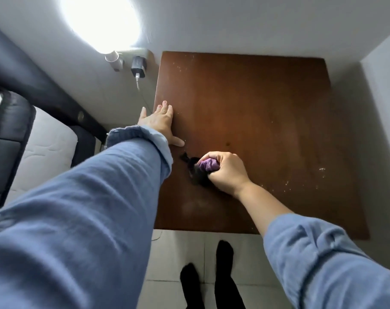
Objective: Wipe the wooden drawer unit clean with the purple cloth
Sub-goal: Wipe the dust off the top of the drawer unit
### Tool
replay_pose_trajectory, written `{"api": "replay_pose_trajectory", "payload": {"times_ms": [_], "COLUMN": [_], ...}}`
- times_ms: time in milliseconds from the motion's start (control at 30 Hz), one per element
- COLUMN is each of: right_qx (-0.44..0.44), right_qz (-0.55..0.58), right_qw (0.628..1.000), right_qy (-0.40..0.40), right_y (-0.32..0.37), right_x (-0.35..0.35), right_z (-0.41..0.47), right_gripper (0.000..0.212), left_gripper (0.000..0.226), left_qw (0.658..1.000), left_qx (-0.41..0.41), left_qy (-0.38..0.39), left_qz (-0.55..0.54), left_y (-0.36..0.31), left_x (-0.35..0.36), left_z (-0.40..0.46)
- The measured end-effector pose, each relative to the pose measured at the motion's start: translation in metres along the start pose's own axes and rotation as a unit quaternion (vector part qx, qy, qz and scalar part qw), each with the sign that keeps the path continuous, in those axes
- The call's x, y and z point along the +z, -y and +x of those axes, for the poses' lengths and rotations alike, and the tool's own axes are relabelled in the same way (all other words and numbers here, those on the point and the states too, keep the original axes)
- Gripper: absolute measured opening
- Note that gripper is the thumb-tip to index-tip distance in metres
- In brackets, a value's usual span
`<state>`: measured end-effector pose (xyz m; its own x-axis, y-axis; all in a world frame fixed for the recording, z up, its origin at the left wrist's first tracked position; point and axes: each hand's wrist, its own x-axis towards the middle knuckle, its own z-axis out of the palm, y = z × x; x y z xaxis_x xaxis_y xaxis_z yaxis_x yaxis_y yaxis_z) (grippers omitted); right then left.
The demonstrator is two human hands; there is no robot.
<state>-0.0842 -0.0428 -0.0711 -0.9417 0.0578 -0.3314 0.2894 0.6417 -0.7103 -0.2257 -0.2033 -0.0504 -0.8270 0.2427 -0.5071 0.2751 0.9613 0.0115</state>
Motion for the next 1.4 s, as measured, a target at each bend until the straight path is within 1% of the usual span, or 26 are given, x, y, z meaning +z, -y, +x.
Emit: {"api": "replay_pose_trajectory", "payload": {"times_ms": [67, 133, 167, 200, 300, 333, 433, 467, 500, 633, 700, 767, 833, 900, 967, 1067, 1267, 1400], "right_qx": [0.011, 0.033, 0.043, 0.053, 0.092, 0.103, 0.127, 0.126, 0.121, 0.053, 0.023, 0.018, 0.027, 0.033, -0.009, -0.081, -0.122, -0.162], "right_qz": [0.004, 0.077, 0.130, 0.172, 0.268, 0.308, 0.444, 0.462, 0.464, 0.368, 0.277, 0.183, 0.106, 0.044, -0.010, -0.066, -0.102, -0.099], "right_qw": [0.998, 0.990, 0.982, 0.976, 0.958, 0.945, 0.886, 0.876, 0.874, 0.908, 0.933, 0.952, 0.965, 0.974, 0.977, 0.980, 0.976, 0.977], "right_qy": [0.063, 0.116, 0.129, 0.125, 0.050, 0.030, -0.035, -0.055, -0.076, -0.193, -0.230, -0.246, -0.239, -0.222, -0.211, -0.171, -0.150, -0.102], "right_y": [0.000, 0.007, 0.010, 0.014, 0.025, 0.032, 0.051, 0.057, 0.064, 0.088, 0.097, 0.096, 0.092, 0.098, 0.106, 0.118, 0.120, 0.109], "right_x": [-0.004, -0.014, -0.020, -0.026, -0.044, -0.047, -0.058, -0.061, -0.063, -0.060, -0.055, -0.050, -0.043, -0.024, -0.017, -0.007, -0.002, 0.015], "right_z": [-0.009, -0.017, -0.018, -0.014, 0.013, 0.029, 0.067, 0.079, 0.094, 0.157, 0.186, 0.213, 0.236, 0.261, 0.267, 0.280, 0.285, 0.234], "right_gripper": [0.031, 0.036, 0.037, 0.038, 0.035, 0.032, 0.028, 0.027, 0.027, 0.042, 0.043, 0.047, 0.049, 0.046, 0.044, 0.049, 0.048, 0.045], "left_gripper": [0.118, 0.111, 0.109, 0.108, 0.109, 0.109, 0.109, 0.108, 0.108, 0.104, 0.101, 0.098, 0.097, 0.095, 0.094, 0.093, 0.093, 0.093], "left_qw": [1.000, 0.998, 0.997, 0.995, 0.989, 0.985, 0.970, 0.964, 0.957, 0.940, 0.940, 0.945, 0.950, 0.950, 0.953, 0.955, 0.954, 0.954], "left_qx": [-0.012, -0.026, -0.039, -0.059, -0.108, -0.120, -0.132, -0.131, -0.128, -0.098, -0.095, -0.085, -0.078, -0.087, -0.080, -0.075, -0.081, -0.082], "left_qy": [-0.026, -0.059, -0.067, -0.069, -0.050, -0.046, -0.033, -0.029, -0.027, -0.023, -0.018, -0.019, -0.025, -0.027, -0.036, -0.033, -0.024, -0.007], "left_qz": [-0.002, -0.007, -0.016, -0.032, -0.091, -0.114, -0.203, -0.231, -0.258, -0.327, -0.326, -0.314, -0.303, -0.298, -0.291, -0.284, -0.288, -0.289], "left_y": [-0.004, -0.007, -0.007, -0.006, 0.003, 0.008, 0.013, 0.014, 0.015, 0.023, 0.027, 0.027, 0.027, 0.033, 0.030, 0.027, 0.032, 0.032], "left_x": [0.005, 0.015, 0.022, 0.027, 0.040, 0.043, 0.051, 0.054, 0.056, 0.061, 0.063, 0.066, 0.067, 0.071, 0.068, 0.066, 0.063, 0.062], "left_z": [-0.009, -0.027, -0.035, -0.043, -0.058, -0.060, -0.061, -0.061, -0.060, -0.051, -0.047, -0.047, -0.045, -0.037, -0.039, -0.039, -0.037, -0.037]}}
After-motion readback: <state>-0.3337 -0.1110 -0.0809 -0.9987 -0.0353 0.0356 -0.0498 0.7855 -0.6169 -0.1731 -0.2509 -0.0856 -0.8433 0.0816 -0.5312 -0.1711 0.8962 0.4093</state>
